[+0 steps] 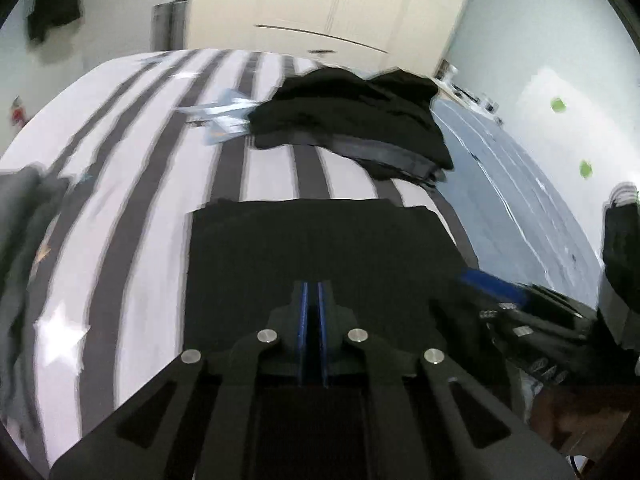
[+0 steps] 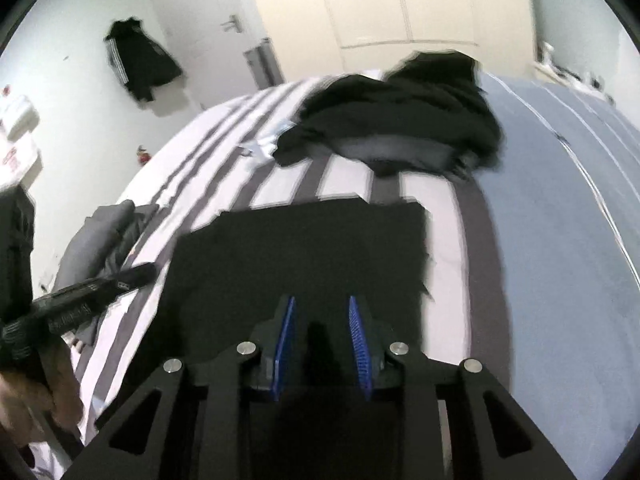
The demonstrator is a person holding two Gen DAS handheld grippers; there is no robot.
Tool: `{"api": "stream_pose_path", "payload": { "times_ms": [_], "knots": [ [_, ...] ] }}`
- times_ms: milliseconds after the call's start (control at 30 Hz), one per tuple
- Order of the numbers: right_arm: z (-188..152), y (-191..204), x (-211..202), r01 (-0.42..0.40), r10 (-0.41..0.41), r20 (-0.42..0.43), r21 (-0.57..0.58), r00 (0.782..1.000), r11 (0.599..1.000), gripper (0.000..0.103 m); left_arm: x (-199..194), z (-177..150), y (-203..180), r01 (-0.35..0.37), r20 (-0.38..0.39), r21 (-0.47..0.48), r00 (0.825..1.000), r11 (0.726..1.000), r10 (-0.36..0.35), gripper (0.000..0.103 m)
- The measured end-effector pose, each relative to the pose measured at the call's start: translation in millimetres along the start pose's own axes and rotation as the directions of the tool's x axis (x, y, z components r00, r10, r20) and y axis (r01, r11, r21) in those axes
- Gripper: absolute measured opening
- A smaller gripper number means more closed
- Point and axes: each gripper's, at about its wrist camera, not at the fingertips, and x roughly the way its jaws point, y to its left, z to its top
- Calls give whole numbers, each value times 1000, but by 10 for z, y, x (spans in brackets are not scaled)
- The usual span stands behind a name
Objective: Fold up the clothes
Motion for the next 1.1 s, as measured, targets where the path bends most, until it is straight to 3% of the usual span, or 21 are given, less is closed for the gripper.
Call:
{"api": "stream_pose_path", "payload": {
  "times_ms": [100,167,333,367,467,533,633,667,733,767,833,900,967,1033,1100],
  "knots": [
    [-58,-5,434,13,-14,-62,-23,998,1000,27,474,-109,226,-38,-70,-27,997,999,36,2],
    [-196,-90,613,7,-8,-70,-12,998,1000,26,535,-129,322,-9,-50,-68,999,998,6,2],
    [-207,-174,513,-16,17,-44,25,999,1000,24,400,-63,572,-28,-9,-184,1000,983,27,2],
    [-196,-227,490,-17,19,-45,43,999,999,19,420,-43,633,-10,-17,-204,1000,979,7,2],
    [-128,-374,414,-1,5,-52,80,999,997,7,389,85,518,-39,-5,-154,999,987,39,2],
    [-48,-436,359,17,-12,-55,92,998,996,9,307,180,442,-52,26,-136,998,989,56,4],
    [109,-417,318,22,-21,-25,72,999,997,28,389,365,376,-48,45,-102,998,994,53,7],
    [175,-408,364,8,-6,-21,75,1000,997,32,493,389,384,-79,24,-78,996,994,81,7],
    [259,-406,527,2,1,-38,69,999,998,32,722,395,414,-153,-24,-17,988,988,152,8],
    [278,-433,668,12,-7,-67,66,998,998,32,778,384,472,-153,-35,-20,988,988,152,11],
    [249,-545,898,17,-3,-138,100,990,995,30,837,346,627,-121,-43,-57,992,991,119,13],
    [273,-670,897,-5,27,-129,163,991,987,24,751,397,678,-111,-34,-98,994,989,108,20],
    [317,-750,780,17,1,-100,177,995,984,24,563,426,817,-179,16,-158,983,971,184,25],
    [345,-914,627,65,-55,-56,205,997,977,27,458,385,1045,-219,-1,-212,975,952,224,29],
    [322,-1173,534,117,-104,-63,256,993,960,34,363,311,1250,-234,-30,-259,972,937,234,30]
  ]
}}
